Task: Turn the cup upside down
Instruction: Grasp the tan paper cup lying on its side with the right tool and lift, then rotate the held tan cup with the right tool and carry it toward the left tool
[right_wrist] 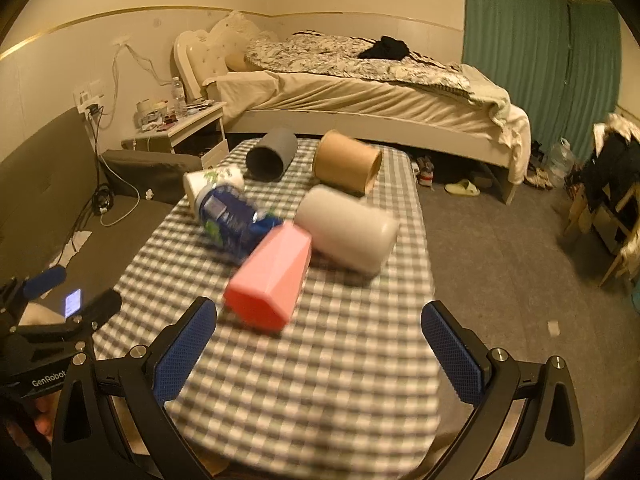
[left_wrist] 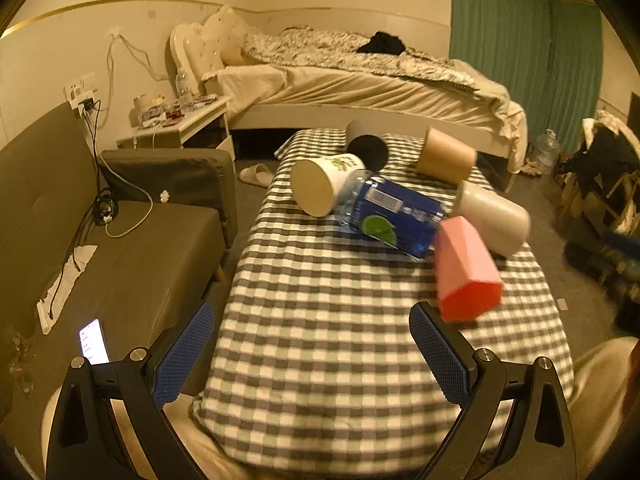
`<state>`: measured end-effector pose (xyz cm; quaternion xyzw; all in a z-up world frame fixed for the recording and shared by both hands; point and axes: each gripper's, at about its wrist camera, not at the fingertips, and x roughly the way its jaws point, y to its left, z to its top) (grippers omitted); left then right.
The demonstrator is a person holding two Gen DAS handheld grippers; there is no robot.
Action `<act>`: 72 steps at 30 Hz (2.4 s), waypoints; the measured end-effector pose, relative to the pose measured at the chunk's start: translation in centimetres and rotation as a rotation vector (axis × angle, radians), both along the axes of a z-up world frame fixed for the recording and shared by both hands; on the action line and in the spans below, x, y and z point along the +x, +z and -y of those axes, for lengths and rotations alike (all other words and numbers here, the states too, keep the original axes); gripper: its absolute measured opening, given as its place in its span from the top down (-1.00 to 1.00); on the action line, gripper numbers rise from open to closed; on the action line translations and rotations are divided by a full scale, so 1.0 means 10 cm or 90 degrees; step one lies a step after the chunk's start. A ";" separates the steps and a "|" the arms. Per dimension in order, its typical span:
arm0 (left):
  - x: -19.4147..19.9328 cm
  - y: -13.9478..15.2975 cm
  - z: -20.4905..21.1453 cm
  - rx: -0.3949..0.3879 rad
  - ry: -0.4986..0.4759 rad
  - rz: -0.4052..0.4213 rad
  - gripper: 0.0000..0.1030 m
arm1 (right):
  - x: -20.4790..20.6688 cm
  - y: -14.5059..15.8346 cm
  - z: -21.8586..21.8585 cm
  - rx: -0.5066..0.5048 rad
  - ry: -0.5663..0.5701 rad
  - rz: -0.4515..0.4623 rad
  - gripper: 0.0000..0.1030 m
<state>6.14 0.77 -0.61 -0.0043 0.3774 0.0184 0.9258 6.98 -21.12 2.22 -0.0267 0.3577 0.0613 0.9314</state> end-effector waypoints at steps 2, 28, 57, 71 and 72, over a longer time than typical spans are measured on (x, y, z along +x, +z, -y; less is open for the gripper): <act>0.14 -0.01 -0.02 0.004 0.011 -0.009 -0.96 | 0.24 0.10 0.05 -0.019 0.028 -0.007 -0.99; 1.45 -0.35 -0.24 0.017 0.071 -0.092 -0.96 | 3.13 -0.67 -0.24 -0.272 0.247 -0.151 -0.99; 0.20 0.22 -0.23 0.007 0.058 -0.024 -0.96 | 0.58 0.40 -0.22 -0.033 0.039 -0.208 -0.75; -0.22 -0.15 -0.44 0.025 0.060 -0.023 -0.96 | -0.03 -0.70 -0.64 0.067 -0.068 -0.304 -0.74; -0.22 -0.15 -0.44 0.027 0.061 -0.021 -0.96 | -0.01 -0.71 -0.64 0.066 -0.071 -0.303 -0.74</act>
